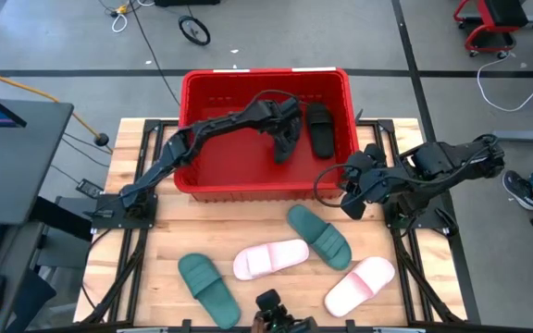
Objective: Pick and place slides into bin
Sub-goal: Put the black slide into the container
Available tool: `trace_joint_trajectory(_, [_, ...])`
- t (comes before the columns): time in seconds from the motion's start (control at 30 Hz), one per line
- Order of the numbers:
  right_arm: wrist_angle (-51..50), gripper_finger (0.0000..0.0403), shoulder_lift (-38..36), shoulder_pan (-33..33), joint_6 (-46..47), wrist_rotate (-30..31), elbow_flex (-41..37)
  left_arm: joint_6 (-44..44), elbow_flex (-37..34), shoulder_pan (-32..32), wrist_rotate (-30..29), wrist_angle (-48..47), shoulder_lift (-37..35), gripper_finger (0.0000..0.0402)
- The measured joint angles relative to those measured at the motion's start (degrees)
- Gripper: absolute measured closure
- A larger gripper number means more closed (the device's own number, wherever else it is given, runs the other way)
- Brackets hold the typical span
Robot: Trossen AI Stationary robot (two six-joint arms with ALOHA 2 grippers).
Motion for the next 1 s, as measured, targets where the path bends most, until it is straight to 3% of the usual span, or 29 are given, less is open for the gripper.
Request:
trace_joint_trajectory(0.27, [0.0,0.0283,0.0,0.0,4.2,1.0,0.0,-0.1,-0.1,0.1,-4.6,4.7,1.2,0.0329])
trace_joint_trajectory(0.4, [0.0,0.0283,0.0,0.0,4.2,1.0,0.0,-1.1,-0.1,0.6,-5.0,9.8,1.1,0.0293])
trace_joint_trajectory(0.73, [0.0,0.0283,0.0,0.0,4.0,1.0,0.0,-1.2,0.5,1.0,-4.9,10.3,0.9,0.02])
trace_joint_trajectory(1.0, [0.0,0.0283,0.0,0.0,1.9,1.1,0.0,-2.0,0.5,0.3,-4.8,18.6,0.8,0.0178])
